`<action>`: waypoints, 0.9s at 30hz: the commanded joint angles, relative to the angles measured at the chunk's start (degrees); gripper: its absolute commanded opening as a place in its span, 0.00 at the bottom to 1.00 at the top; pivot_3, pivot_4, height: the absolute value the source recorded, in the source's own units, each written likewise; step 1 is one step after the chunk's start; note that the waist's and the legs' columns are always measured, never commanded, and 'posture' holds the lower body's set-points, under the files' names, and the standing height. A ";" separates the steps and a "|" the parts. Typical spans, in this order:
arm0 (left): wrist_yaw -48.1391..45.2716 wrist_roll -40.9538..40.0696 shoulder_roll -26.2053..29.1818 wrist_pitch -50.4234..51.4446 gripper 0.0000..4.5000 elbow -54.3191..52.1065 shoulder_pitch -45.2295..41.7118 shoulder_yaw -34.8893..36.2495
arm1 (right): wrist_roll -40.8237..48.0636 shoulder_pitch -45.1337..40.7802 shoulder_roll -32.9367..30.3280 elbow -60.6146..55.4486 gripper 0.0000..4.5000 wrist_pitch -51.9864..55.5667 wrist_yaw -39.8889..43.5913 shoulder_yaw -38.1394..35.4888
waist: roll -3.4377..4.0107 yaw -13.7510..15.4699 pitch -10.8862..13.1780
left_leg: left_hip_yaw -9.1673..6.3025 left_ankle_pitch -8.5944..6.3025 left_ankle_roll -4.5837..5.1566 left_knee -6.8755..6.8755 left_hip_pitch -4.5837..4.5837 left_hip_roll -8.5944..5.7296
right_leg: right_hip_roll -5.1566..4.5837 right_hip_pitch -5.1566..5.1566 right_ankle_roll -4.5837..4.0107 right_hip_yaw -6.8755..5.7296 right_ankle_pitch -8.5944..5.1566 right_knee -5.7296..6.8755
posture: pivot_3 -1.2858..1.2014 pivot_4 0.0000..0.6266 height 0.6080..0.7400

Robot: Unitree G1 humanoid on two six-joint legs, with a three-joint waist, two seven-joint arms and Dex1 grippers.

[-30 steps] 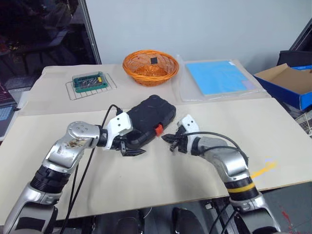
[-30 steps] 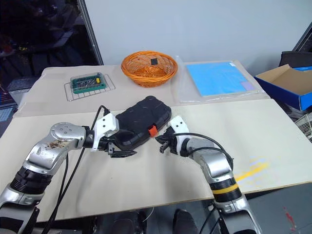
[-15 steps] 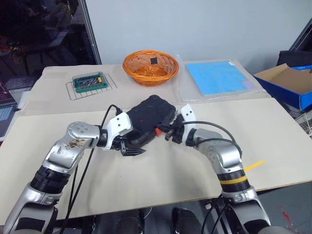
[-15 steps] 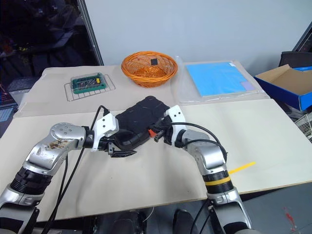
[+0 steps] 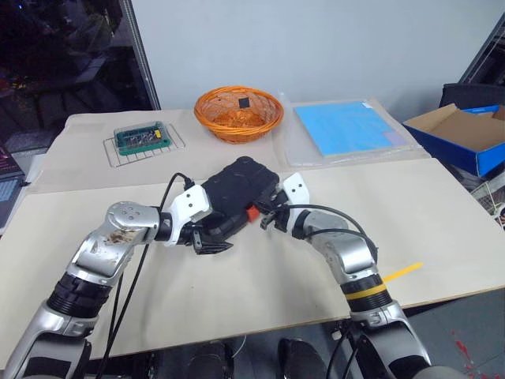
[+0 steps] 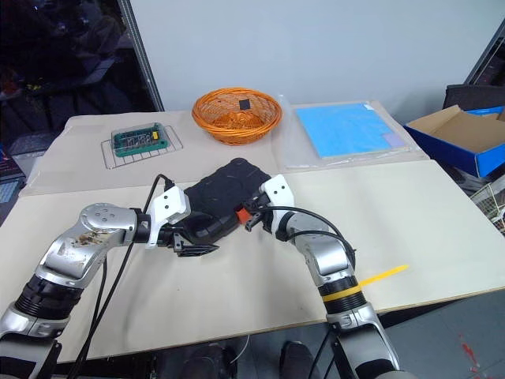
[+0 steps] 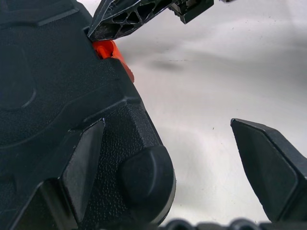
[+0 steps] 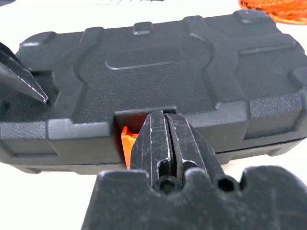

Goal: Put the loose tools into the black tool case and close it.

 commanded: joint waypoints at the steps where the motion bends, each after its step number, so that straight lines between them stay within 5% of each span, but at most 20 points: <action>1: -0.27 1.20 -0.24 2.35 1.00 1.36 1.67 -2.89 | -3.39 1.78 0.61 4.64 0.03 -0.57 0.54 4.64 | 0.04 -0.09 -0.18 | 0.01 -0.01 -0.02 -0.01 0.05 0.03 | 0.00 0.03 0.00 0.00 0.00 0.00 | 0.52 0.24 1.00; 14: 0.07 1.48 -0.74 2.21 1.00 2.26 1.66 -3.01 | -12.18 3.05 -1.16 7.80 0.03 -6.66 1.37 9.60 | -0.02 -0.48 -1.03 | 0.35 -0.10 -0.18 -0.50 0.79 0.34 | -0.04 0.27 -0.18 0.01 -0.13 -0.05 | 0.52 0.24 1.00; 21: 1.04 -1.26 -3.25 -1.92 1.00 1.46 4.18 1.44 | -6.53 2.95 0.49 2.04 0.03 -14.15 0.84 1.66 | -0.03 -0.23 -1.01 | 0.40 -0.13 -0.23 -0.72 0.78 0.36 | -0.13 0.20 -0.19 0.02 -0.16 -0.11 | 0.52 0.24 1.00; 25: 0.47 -13.97 -7.63 -2.36 1.00 -3.24 9.40 14.12 | 5.90 6.77 -6.64 -15.89 0.26 -8.17 11.08 -5.41 | -0.02 0.64 -0.71 | 0.58 -0.10 -0.23 -0.76 0.11 0.32 | -0.30 -0.24 -0.23 0.00 -0.13 -0.05 | 0.52 0.24 1.00; 27: -0.86 -16.75 -5.29 -0.46 1.00 -6.19 13.00 17.06 | 10.51 10.43 -13.19 -23.74 0.41 -3.80 15.96 -7.82 | -0.13 0.83 -0.60 | 0.58 0.06 -0.03 -0.75 -0.52 0.29 | -0.28 -0.77 -0.28 -0.07 -0.02 -0.03 | 0.52 0.24 1.00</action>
